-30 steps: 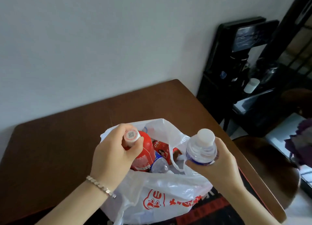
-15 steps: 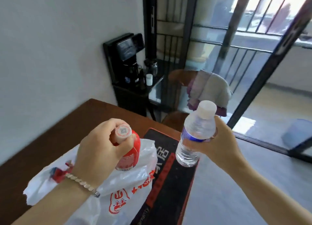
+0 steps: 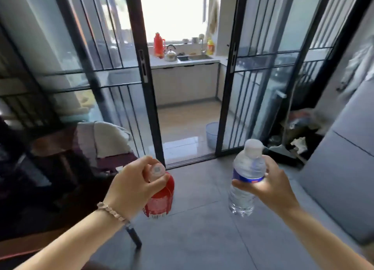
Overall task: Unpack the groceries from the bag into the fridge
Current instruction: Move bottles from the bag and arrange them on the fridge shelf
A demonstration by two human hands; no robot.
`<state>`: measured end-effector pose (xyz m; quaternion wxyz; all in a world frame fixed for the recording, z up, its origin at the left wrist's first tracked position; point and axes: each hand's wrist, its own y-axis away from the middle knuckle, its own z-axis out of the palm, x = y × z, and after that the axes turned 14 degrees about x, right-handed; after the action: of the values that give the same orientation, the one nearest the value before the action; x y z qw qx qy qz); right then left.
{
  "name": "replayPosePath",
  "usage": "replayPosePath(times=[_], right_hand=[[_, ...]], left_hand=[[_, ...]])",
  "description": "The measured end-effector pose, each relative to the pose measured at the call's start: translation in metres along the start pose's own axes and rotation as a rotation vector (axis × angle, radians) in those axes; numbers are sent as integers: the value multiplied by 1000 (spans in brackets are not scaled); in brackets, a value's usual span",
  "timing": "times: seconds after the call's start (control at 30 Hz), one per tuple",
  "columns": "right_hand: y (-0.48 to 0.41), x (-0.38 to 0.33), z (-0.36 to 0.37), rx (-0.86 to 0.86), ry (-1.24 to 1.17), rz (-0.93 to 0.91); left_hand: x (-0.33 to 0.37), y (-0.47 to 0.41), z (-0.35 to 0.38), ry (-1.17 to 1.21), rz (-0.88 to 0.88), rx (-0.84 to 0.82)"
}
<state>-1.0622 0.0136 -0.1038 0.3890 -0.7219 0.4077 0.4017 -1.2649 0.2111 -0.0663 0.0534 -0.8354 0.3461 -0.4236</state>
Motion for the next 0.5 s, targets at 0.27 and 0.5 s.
replayPosePath(times=[0.27,0.5], right_hand=[[-135,83,-181,304,166,79],[-247,118,-280,539,174,122]], left_hand=[[181,-91,221,248,97,-201],[305,-167,377,436,202,-350]])
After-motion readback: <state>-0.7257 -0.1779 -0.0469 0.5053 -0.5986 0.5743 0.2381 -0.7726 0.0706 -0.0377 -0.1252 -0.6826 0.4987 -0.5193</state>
